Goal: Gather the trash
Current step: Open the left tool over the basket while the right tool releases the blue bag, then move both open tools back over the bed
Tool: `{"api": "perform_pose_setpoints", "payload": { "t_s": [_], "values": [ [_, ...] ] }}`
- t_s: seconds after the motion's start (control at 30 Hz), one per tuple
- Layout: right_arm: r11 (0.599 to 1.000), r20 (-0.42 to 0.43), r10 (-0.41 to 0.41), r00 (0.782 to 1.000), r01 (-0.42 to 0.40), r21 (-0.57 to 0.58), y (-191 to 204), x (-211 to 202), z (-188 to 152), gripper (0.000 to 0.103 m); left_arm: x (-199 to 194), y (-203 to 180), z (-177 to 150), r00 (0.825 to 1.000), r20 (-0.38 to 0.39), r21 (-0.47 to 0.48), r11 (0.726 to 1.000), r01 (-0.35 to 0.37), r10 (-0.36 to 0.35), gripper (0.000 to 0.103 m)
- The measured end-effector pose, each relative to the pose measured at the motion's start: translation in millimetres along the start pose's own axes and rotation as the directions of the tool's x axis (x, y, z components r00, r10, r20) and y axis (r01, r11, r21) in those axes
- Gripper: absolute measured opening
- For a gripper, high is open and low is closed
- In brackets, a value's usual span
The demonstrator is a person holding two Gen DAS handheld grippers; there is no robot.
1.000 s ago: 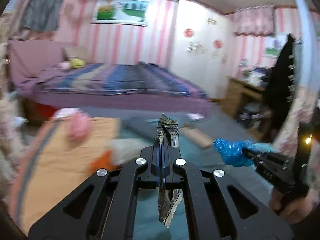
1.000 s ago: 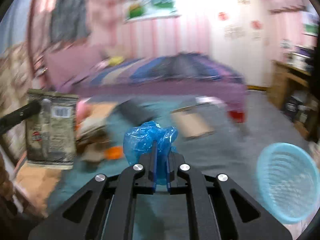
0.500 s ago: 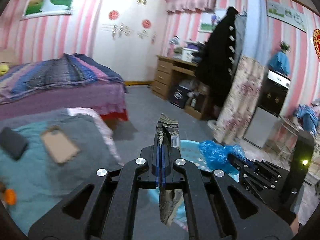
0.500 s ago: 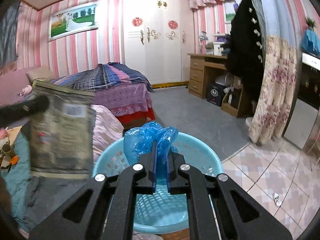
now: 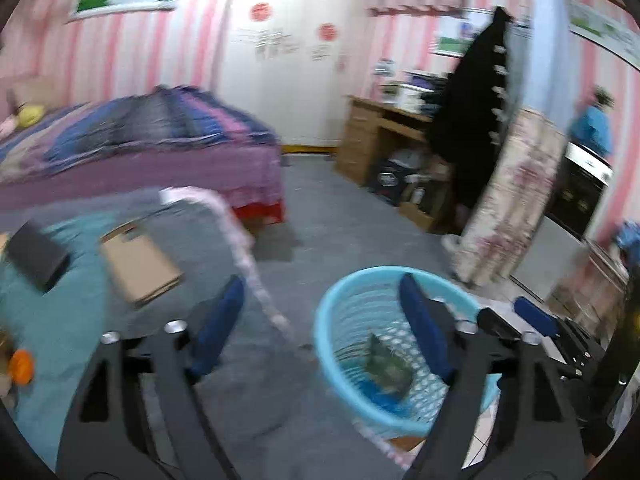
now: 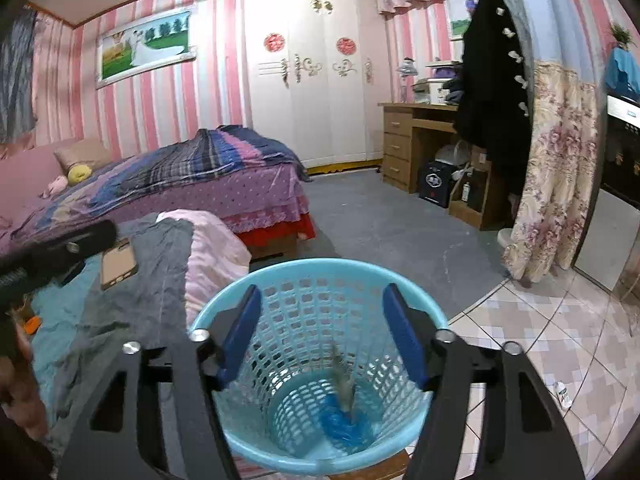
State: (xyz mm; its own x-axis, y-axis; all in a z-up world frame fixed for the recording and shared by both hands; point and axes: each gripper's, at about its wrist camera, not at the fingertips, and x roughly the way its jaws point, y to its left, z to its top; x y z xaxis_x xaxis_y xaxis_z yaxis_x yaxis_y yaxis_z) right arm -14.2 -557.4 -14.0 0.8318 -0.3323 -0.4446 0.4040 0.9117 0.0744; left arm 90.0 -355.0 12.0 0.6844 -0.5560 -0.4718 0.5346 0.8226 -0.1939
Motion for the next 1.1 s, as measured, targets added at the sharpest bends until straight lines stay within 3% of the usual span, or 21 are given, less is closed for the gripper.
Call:
{"api": "perform_pose_setpoints", "payload": {
  "t_s": [0.07, 0.23, 0.33, 0.57, 0.73, 0.83, 0.9, 1.1],
  "values": [
    [0.999, 0.001, 0.041, 0.999, -0.041, -0.028, 10.9, -0.3, -1.0, 0.086, -16.3, 14.2, -1.5, 0.998, 0.013, 0.025, 0.998, -0.059, 0.059, 0.088],
    [0.990, 0.016, 0.111, 0.994, -0.109, -0.086, 44.3, -6.6, -2.9, 0.098, -69.3, 55.2, -8.3, 0.986, 0.031, 0.087, 0.983, -0.163, 0.161, 0.096],
    [0.983, 0.025, 0.153, 0.988, -0.149, -0.110, 74.7, -13.9, -0.8, 0.099, -110.0, 87.8, -14.7, 0.962, 0.066, 0.069, 0.960, -0.271, 0.267, 0.098],
    [0.919, -0.001, 0.368, 0.930, -0.364, -0.150, 157.7, -34.4, -0.7, 0.098, -179.5, 174.8, -31.3, 0.880, 0.077, -0.024, 0.884, -0.468, 0.468, 0.098],
    [0.887, -0.002, 0.413, 0.911, -0.402, -0.227, 212.8, -55.7, -11.7, 0.098, -201.4, 218.5, -48.8, 0.850, 0.076, -0.064, 0.853, -0.518, 0.521, 0.098],
    [0.881, -0.015, 0.428, 0.904, -0.421, -0.216, 236.6, -62.3, -15.5, 0.099, -212.3, 247.5, -53.5, 0.841, 0.062, -0.112, 0.841, -0.530, 0.538, 0.098],
    [0.877, -0.039, 0.439, 0.898, -0.438, -0.200, 254.0, -60.8, -17.3, 0.099, -227.8, 265.3, -53.5, 0.833, 0.099, -0.150, 0.835, -0.529, 0.545, 0.098],
    [0.863, -0.068, 0.468, 0.881, -0.472, -0.181, 306.6, -62.5, -27.9, 0.099, -246.2, 299.7, -65.6, 0.804, 0.085, -0.149, 0.806, -0.573, 0.588, 0.098]
  ]
}}
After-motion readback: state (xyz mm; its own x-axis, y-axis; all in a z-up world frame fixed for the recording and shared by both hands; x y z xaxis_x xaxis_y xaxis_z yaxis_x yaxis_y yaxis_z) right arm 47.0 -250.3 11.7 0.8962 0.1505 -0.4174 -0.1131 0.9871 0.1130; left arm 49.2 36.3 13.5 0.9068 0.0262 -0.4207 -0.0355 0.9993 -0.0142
